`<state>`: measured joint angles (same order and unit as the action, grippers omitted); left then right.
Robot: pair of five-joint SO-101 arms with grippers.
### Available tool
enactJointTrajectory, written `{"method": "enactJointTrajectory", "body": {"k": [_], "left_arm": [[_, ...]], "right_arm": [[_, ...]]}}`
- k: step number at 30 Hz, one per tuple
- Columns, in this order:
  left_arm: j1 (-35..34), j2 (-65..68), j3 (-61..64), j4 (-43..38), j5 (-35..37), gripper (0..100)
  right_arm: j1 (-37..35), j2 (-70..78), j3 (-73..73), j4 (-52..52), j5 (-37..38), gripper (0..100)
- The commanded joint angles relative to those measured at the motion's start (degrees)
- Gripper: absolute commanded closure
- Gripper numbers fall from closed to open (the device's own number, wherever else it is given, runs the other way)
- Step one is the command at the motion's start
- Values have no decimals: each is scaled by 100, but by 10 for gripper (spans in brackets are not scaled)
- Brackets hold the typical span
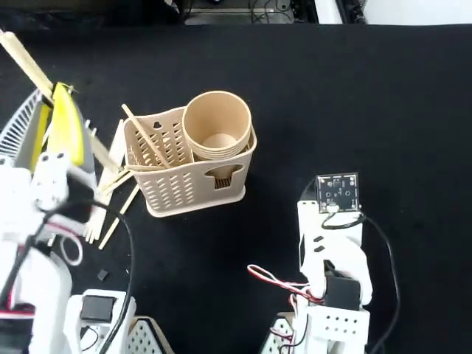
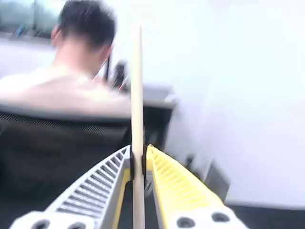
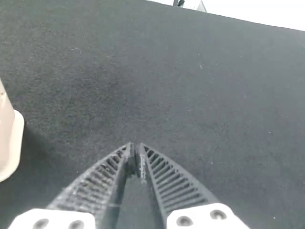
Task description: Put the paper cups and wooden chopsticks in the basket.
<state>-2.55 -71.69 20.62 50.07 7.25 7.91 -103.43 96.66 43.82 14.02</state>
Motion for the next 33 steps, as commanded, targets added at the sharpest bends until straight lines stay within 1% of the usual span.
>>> {"method": "enactJointTrajectory", "body": {"k": [1, 5, 9, 12, 14, 19, 21, 24, 25, 28, 33], "left_arm": [[365, -448, 629, -862, 123, 971], [365, -422, 1262, -1275, 123, 971], [374, -413, 2097, -2013, 185, 971], [374, -457, 2659, -2497, 615, 971], [365, -457, 2923, -2655, 730, 971], [374, -440, 3196, -2681, 756, 966], [374, -440, 3222, -2593, 738, 940], [382, -457, 3002, -1943, 782, 830], [382, -457, 2853, -1688, 782, 811], [382, -413, 2466, -1196, 774, 806], [382, -457, 2079, -835, 738, 805]], "right_arm": [[-44, -374, -22, -62, 0, 977], [-44, -374, -22, -62, 0, 977], [-44, -374, -22, -62, 0, 977], [-44, -374, -22, -62, 0, 977], [-44, -374, -22, -62, 0, 977], [-44, -374, -22, -62, 0, 977], [-44, -374, -22, -62, 0, 977], [-44, -374, -22, -62, 0, 977], [-44, -374, -22, -62, 0, 977], [-44, -374, -22, -62, 0, 977], [-44, -374, -22, -62, 0, 977]]}}
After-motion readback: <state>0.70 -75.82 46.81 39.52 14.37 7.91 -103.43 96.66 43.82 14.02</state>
